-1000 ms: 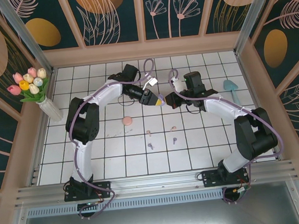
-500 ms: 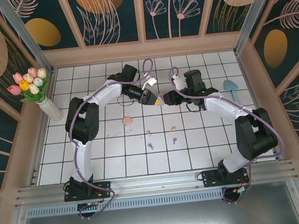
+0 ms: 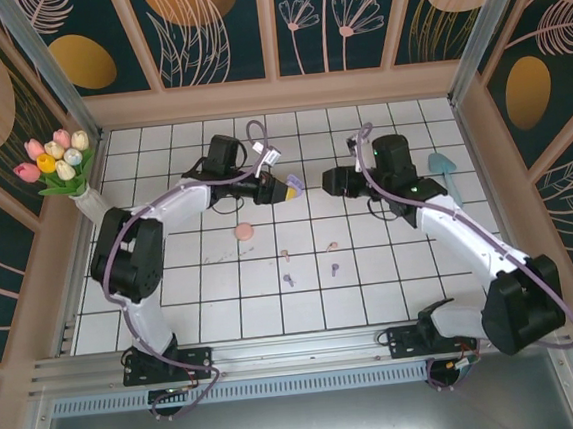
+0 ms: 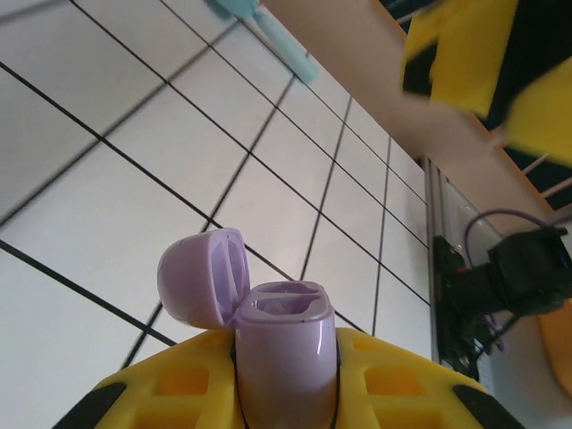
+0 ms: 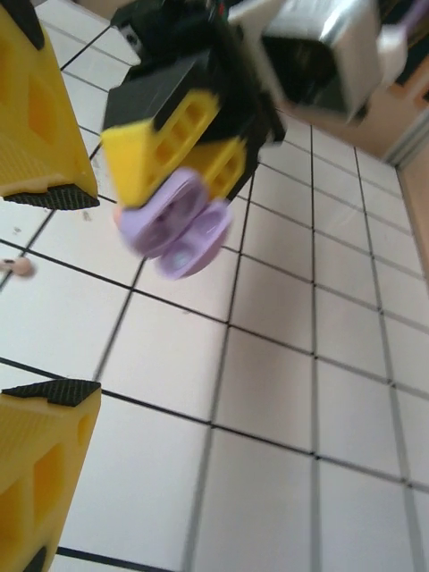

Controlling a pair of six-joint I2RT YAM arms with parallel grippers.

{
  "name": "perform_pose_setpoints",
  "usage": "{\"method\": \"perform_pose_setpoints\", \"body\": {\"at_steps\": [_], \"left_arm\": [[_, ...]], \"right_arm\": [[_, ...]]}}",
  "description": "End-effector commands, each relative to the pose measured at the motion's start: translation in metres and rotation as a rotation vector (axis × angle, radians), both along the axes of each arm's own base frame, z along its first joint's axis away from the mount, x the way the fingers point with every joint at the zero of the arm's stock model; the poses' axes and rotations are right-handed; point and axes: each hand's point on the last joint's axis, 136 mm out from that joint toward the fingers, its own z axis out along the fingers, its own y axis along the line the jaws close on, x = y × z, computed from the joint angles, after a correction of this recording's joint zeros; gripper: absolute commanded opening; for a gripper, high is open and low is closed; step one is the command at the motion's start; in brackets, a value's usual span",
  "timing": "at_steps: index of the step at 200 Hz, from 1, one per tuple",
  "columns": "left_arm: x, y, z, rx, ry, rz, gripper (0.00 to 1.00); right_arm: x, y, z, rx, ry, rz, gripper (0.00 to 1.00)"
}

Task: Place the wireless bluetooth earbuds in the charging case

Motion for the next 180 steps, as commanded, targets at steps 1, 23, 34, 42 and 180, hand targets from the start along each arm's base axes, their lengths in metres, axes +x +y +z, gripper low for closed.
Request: {"method": "perform_pose_setpoints", "body": {"at_steps": [1, 23, 34, 42, 180], "left_arm": [[0.022, 0.005, 0.029, -0.043, -0.14, 0.151, 0.0], [0.026, 0.016, 0.046, -0.068, -0.231, 0.246, 0.0], [0.031, 0.023, 0.053, -0.079, -0.28, 0.314, 0.0], [0.034, 0.029, 0.057, -0.084, -0.316, 0.356, 0.0], [0.011, 0.097, 0.094, -0.321, -0.83, 0.718, 0.0]], "right_arm": [[-0.027, -0.006, -0.031, -0.02, 0.166, -0.124, 0.55], [-0.05, 0.001, -0.049, -0.056, 0.225, -0.165, 0.55], [-0.061, 0.005, -0.059, -0.073, 0.252, -0.183, 0.55], [-0.067, 0.007, -0.066, -0.08, 0.273, -0.196, 0.55], [-0.105, 0.026, -0.088, -0.166, 0.354, -0.23, 0.54]]}}
